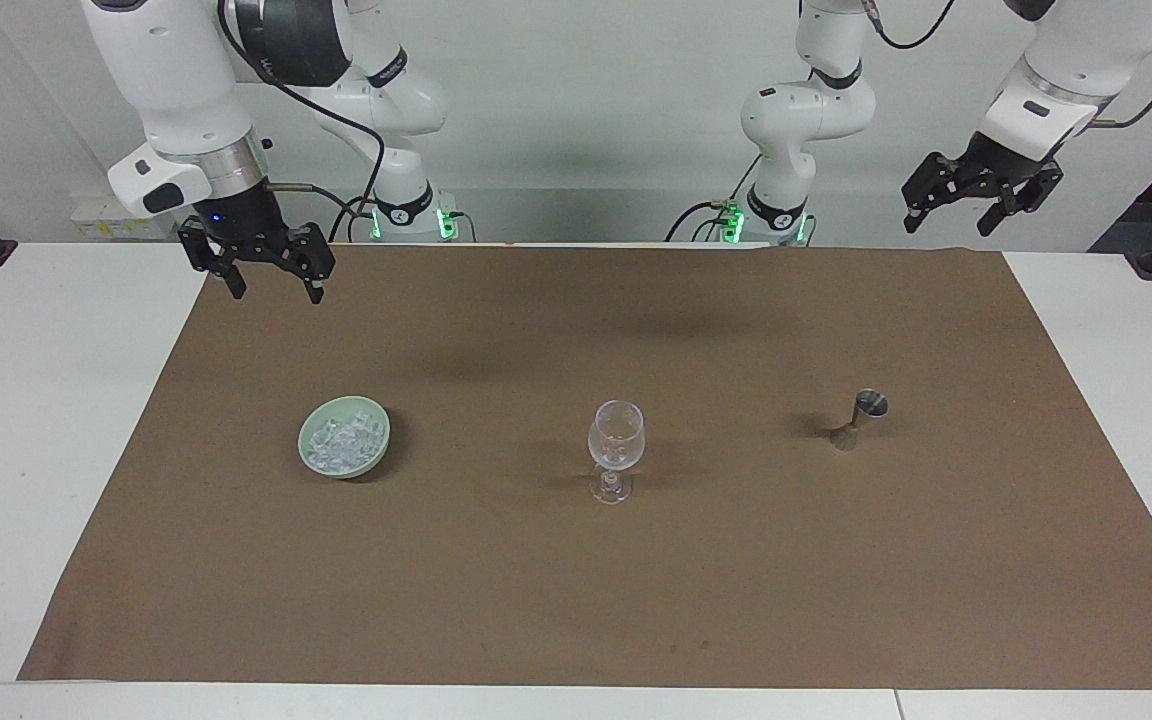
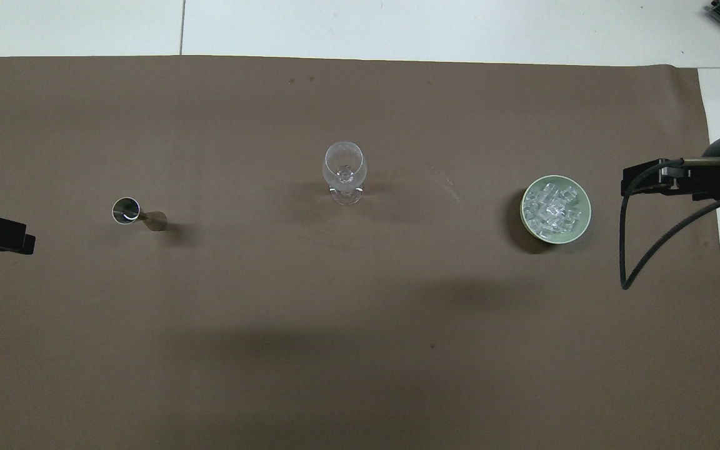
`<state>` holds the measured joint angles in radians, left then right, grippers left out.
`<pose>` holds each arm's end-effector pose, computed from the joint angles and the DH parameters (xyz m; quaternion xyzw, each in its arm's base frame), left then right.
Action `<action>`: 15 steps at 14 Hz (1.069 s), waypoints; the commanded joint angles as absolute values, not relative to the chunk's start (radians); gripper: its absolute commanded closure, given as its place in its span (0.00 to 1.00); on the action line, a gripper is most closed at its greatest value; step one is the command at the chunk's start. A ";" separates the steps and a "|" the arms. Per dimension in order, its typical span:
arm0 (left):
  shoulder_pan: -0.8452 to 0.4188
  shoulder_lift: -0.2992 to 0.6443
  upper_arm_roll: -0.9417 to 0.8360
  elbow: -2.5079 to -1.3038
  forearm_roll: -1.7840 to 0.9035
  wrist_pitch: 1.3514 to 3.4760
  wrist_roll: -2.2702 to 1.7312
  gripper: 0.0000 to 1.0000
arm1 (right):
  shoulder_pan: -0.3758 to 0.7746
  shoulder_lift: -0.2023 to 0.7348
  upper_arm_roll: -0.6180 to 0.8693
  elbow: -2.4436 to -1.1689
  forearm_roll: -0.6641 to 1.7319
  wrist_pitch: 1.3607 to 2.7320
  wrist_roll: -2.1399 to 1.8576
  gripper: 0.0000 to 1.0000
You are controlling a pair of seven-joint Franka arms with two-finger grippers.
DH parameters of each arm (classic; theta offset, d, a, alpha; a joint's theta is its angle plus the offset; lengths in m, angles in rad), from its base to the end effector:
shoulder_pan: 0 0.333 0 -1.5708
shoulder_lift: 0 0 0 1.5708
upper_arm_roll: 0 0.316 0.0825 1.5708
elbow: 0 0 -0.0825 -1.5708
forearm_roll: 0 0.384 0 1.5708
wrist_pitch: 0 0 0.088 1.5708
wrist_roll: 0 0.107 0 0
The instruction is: Pour wine and add ice with both arms
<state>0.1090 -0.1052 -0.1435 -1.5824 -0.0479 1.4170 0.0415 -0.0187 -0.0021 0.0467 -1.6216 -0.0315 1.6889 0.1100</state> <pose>0.5046 -0.0277 0.6613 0.9986 -0.0403 -0.0306 0.0164 0.5645 0.0128 0.6123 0.9985 -0.0396 0.0357 0.0133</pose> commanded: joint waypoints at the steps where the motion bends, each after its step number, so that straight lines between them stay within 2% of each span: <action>1: 0.110 -0.117 -0.137 -1.582 -0.058 1.404 0.041 0.00 | -0.025 0.000 0.046 -1.618 -0.015 1.687 0.089 0.00; 5: 0.112 -0.121 -0.135 -1.588 -0.081 1.413 -0.001 0.00 | -0.025 0.000 0.046 -1.618 -0.015 1.687 0.089 0.00; 15: 0.135 -0.103 -0.132 -1.661 -0.233 1.451 -0.733 0.00 | -0.025 0.000 0.046 -1.618 -0.015 1.687 0.089 0.00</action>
